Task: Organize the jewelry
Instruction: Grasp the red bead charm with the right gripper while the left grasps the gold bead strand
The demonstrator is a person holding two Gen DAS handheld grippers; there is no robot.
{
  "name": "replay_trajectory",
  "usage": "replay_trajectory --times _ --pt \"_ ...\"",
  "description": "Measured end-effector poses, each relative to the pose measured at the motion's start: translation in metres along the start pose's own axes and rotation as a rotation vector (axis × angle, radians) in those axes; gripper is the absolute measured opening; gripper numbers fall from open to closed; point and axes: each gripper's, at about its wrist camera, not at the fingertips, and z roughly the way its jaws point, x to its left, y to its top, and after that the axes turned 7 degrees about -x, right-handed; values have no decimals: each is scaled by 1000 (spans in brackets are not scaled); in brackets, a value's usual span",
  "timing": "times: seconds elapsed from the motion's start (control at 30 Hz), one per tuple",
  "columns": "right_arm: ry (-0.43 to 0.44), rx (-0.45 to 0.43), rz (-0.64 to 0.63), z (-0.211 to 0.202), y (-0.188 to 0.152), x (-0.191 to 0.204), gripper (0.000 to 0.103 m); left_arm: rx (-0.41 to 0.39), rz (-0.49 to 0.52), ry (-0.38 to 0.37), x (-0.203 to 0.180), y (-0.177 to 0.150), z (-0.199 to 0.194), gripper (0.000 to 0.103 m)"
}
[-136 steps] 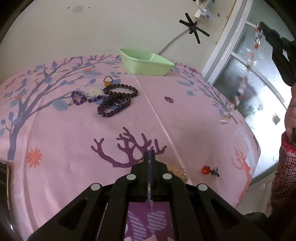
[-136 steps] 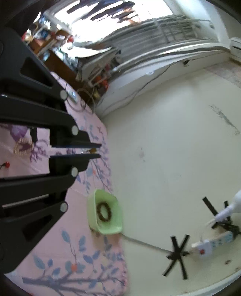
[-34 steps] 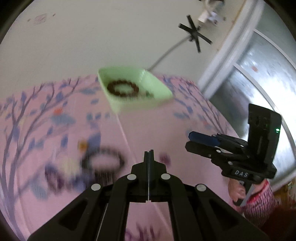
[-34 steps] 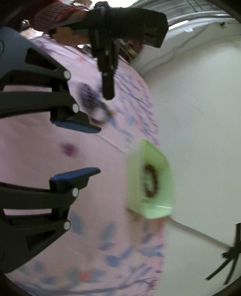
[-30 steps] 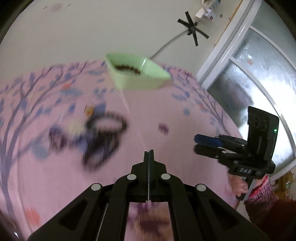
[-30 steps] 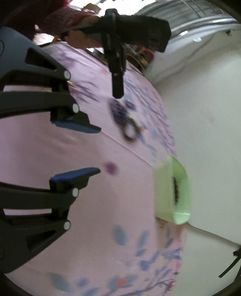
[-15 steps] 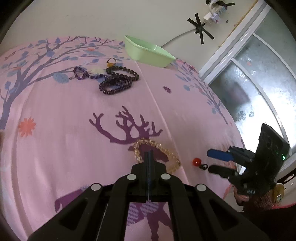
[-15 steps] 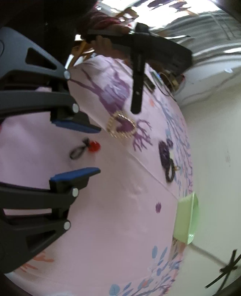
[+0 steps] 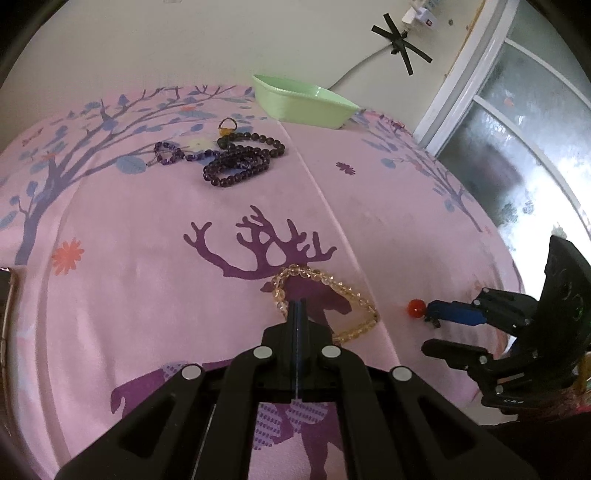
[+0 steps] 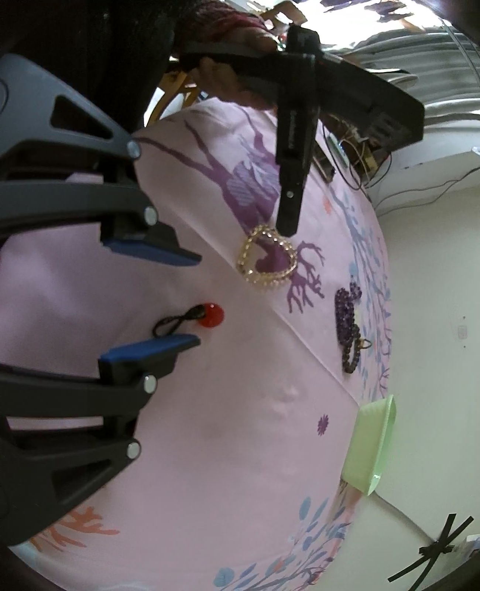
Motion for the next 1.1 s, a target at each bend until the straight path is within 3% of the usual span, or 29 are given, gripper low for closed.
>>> replay_trajectory --times 0.33,0.47,0.57,0.67,0.7,0.73,0.77,0.8,0.93,1.1 --pt "-3 -2 3 2 1 -1 37 -13 34 82 4 6 5 0" --pt "-4 -4 7 2 1 -1 37 -7 45 49 -3 4 6 34" --pt "-3 -7 9 3 1 -1 37 -16 67 42 -9 1 7 44" --pt "-2 -8 10 3 2 -1 37 -24 101 58 -15 -1 8 45" --pt "-1 -9 11 3 2 -2 37 -28 113 63 -16 -2 9 45" --pt "0 -10 13 3 2 -2 37 -36 125 63 -17 -3 8 38" --pt "2 -11 16 3 2 -3 37 -40 137 63 -18 -3 8 8" --pt "3 -12 18 3 2 -3 37 -38 161 84 -20 -4 9 0" --pt "4 -12 21 3 2 -4 37 -50 189 77 -19 -3 7 0" --pt "-25 -26 23 4 7 -7 34 -146 175 96 -7 19 -21 0"
